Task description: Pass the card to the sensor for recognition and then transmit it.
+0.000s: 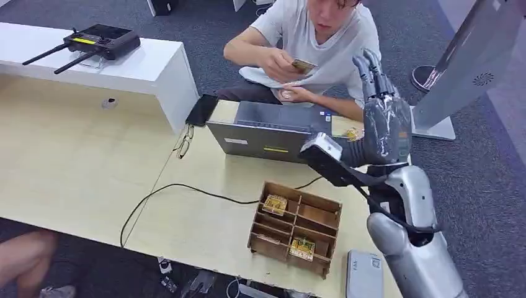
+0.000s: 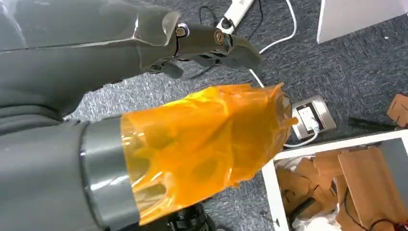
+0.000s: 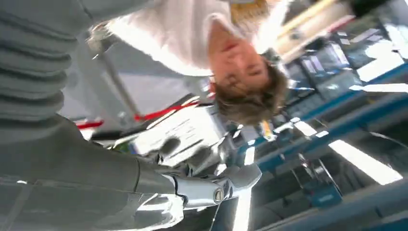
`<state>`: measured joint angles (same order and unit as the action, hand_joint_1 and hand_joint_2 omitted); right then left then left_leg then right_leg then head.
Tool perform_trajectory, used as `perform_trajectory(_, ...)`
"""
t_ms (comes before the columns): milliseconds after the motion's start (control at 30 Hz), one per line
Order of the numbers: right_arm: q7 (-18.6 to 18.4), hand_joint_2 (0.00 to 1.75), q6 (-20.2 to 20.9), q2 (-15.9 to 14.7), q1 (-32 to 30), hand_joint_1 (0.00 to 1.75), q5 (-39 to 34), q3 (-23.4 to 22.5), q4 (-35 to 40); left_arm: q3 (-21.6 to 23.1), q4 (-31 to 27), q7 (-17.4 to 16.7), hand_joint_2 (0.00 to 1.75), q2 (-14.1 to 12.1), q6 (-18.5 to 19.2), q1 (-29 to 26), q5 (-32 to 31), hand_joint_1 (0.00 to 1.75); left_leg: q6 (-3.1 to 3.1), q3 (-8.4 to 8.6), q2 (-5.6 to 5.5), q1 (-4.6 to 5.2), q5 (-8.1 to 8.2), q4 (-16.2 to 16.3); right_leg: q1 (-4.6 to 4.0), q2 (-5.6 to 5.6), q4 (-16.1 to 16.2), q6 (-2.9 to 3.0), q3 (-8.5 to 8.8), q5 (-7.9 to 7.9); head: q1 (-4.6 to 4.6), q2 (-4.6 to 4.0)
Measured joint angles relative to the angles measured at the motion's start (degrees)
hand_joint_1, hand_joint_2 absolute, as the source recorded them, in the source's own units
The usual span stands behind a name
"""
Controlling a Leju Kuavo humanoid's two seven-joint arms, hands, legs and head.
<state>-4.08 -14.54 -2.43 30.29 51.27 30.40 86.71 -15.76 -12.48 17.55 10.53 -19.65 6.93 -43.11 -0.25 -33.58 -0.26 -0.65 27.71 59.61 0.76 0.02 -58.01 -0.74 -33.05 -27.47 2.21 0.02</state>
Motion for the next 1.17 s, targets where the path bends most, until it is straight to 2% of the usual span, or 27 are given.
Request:
perform_trajectory(167, 8.8, 0.00, -5.4, -1.4, -10.0, 0.00, -7.6, -1.0, 9.5, -0.7, 0.0, 3.0, 0.00, -0.5, -2.1, -1.3, 2.7, 0.00, 0.06, -0.09, -0.03, 0.01, 0.05, 0.0, 0.00, -0.03, 0.0, -0.01, -0.05, -0.05, 0.00, 0.00)
perform_trajectory(333, 12.6, 0.00, -5.5, -2.8, -18.3, 0.00, -14.9, -1.0, 17.5, -2.0, 0.0, 3.6, 0.00, -0.5, -2.8, -1.5, 4.7, 0.00, 0.06, -0.09, -0.02, 0.02, 0.05, 0.0, 0.00, -0.04, 0.0, -0.01, -0.07, -0.06, 0.02, 0.00)
perform_trajectory(567, 25.0, 0.00, -7.1, -3.8, -34.0, 0.00, -30.8, -1.1, 24.9, -5.2, 0.0, 6.8, 0.00, -0.6, -4.6, -2.9, 8.9, 0.00, 0.07, -0.11, -0.05, 0.02, 0.10, 0.0, 0.01, -0.08, 0.0, -0.04, -0.04, -0.10, 0.00, 0.00)
perform_trajectory(667, 28.7, 0.00, -8.2, -4.0, -40.1, 0.00, -36.2, -1.5, 26.7, -6.8, 0.0, 8.0, 0.00, -0.6, -5.0, -3.8, 10.3, 0.00, 0.02, -0.11, -0.03, 0.02, 0.16, -0.1, 0.01, -0.06, 0.0, -0.02, -0.06, -0.13, 0.00, 0.00)
perform_trajectory(833, 30.5, 0.00, -10.3, -5.0, -47.3, 0.00, -39.7, -1.9, 28.4, -9.2, 0.0, 9.4, 0.00, -0.6, -5.8, -5.1, 12.0, 0.00, 0.00, -0.12, -0.03, 0.02, 0.18, -0.1, 0.01, -0.07, 0.0, -0.02, -0.06, -0.14, 0.00, 0.00)
perform_trajectory(1033, 30.3, 0.00, -14.5, -7.6, -54.1, 0.00, -43.3, -1.4, 29.2, -11.1, 0.0, 11.3, 0.00, -0.8, -6.1, -6.2, 13.2, 0.00, 0.00, -0.11, -0.03, 0.03, 0.18, -0.1, 0.02, -0.07, 0.1, -0.02, -0.05, -0.14, 0.00, 0.00)
perform_trajectory(1167, 30.3, 0.00, -17.4, -10.1, -57.9, 0.00, -45.7, 0.1, 29.9, -12.4, 0.0, 11.5, 0.00, -0.9, -6.3, -6.7, 13.7, 0.00, 0.00, -0.12, -0.02, 0.03, 0.18, -0.1, 0.02, -0.07, 0.1, -0.02, -0.05, -0.14, 0.00, 0.00)
